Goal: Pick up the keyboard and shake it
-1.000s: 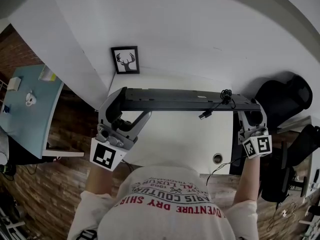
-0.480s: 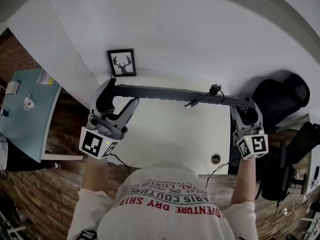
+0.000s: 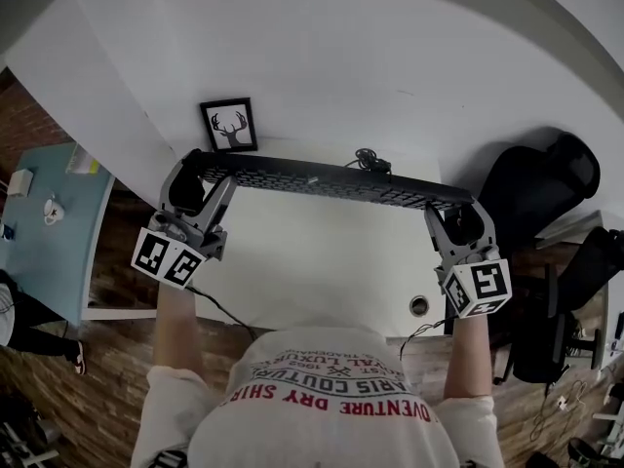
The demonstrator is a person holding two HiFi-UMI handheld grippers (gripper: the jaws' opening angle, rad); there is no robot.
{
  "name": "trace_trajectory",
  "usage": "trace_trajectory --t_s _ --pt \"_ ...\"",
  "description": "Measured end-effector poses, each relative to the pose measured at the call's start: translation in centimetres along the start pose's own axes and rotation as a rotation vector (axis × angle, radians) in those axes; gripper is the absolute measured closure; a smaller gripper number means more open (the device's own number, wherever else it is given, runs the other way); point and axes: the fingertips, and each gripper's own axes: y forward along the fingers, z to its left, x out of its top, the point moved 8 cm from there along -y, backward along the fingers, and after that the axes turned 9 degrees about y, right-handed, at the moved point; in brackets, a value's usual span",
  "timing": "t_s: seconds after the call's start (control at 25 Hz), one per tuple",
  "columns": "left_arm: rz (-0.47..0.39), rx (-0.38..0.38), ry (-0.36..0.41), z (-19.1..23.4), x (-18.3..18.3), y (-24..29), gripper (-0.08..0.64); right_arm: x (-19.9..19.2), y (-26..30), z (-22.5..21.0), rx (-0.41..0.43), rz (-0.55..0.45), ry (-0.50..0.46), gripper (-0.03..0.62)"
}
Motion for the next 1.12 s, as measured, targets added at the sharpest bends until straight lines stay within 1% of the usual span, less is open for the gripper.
trace_trajectory --t_s 0.12,0.28,0.52,1.12 --pt "0.027 0.019 -0.063 0.4 -1.5 -0.9 0.242 0.1 0.1 0.7 0.006 0.034 -0.009 0.336" --pt "0.06 0.033 -0.099 0.3 -2.6 -1.6 0.242 -0.4 0.1 1.0 0.015 0.068 -0.004 0.336" --pt "0.077 0.034 -0.091 0.1 -2.8 -1.9 0.242 -1.2 0.0 1.0 0.021 0.089 0.018 0.336" --pt "0.071 0.035 -0.09 -0.2 -2.7 -1.8 0.241 -0.9 -0.3 1.0 0.012 0.093 0.007 0.336"
